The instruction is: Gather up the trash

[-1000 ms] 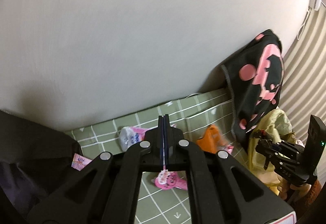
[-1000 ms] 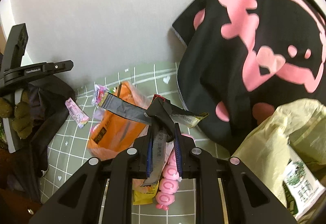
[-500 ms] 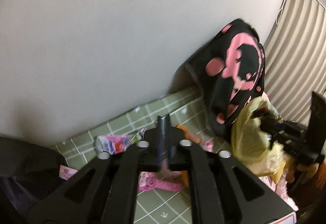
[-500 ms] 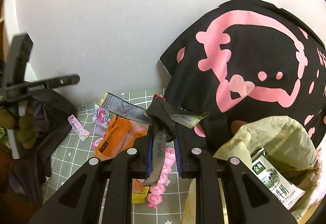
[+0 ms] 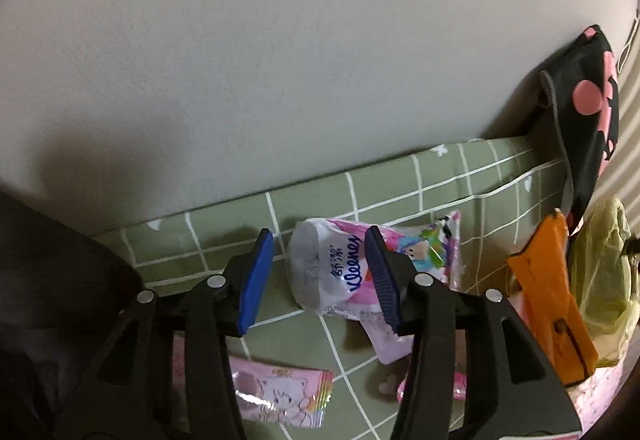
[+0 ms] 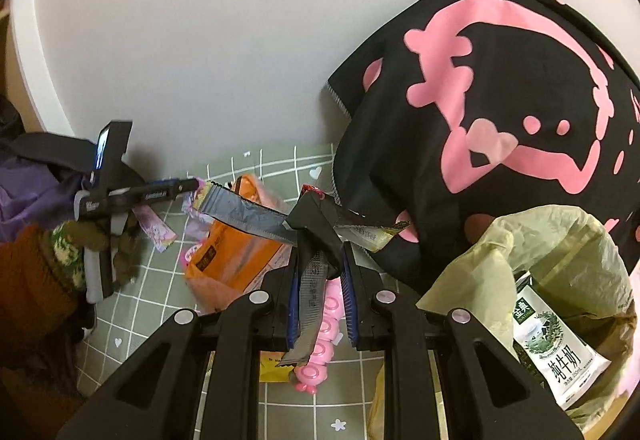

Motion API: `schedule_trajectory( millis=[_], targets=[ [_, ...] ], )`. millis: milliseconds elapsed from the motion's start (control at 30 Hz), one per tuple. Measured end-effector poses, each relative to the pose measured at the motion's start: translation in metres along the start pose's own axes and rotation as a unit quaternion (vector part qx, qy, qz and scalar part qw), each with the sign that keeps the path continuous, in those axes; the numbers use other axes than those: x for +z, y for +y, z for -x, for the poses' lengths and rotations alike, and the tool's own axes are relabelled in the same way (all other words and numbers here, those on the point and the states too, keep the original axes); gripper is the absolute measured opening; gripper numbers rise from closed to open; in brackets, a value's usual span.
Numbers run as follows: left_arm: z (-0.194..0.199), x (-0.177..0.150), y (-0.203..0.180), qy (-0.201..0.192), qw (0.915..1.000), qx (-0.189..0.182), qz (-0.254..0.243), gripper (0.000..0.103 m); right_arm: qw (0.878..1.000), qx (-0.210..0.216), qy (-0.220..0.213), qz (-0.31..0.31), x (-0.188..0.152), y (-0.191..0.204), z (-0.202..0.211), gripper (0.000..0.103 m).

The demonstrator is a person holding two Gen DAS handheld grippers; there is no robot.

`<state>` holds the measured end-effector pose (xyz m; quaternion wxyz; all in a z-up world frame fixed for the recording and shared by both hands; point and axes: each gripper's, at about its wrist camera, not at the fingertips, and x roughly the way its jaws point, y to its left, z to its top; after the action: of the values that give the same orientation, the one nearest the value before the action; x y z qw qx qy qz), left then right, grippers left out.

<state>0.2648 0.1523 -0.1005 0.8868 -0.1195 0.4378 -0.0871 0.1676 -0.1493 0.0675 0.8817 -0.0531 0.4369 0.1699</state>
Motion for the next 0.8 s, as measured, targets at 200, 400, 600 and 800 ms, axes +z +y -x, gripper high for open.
schedule_trajectory(
  millis=[200, 400, 600, 800],
  targets=[
    [-0.011, -0.008, -0.013, 0.050, 0.9985, 0.021, -0.009, 0.012, 1.000, -0.001, 0.012, -0.004, -0.006, -0.001, -0.007, 0.018],
    [0.031, 0.010, -0.033, 0.013, 0.9999, -0.003, -0.007, 0.010, 1.000, 0.001, -0.006, -0.003, 0.005, -0.004, 0.002, 0.018],
    [0.099, 0.042, -0.079, -0.059, 0.9966, -0.015, -0.056, 0.010, 0.999, -0.001, -0.036, 0.001, 0.023, -0.006, 0.016, 0.018],
    [0.136, 0.057, -0.127, -0.093, 0.9898, -0.044, -0.098, 0.010, 0.997, -0.021, -0.067, -0.007, 0.030, -0.020, 0.038, 0.018]
  ],
)
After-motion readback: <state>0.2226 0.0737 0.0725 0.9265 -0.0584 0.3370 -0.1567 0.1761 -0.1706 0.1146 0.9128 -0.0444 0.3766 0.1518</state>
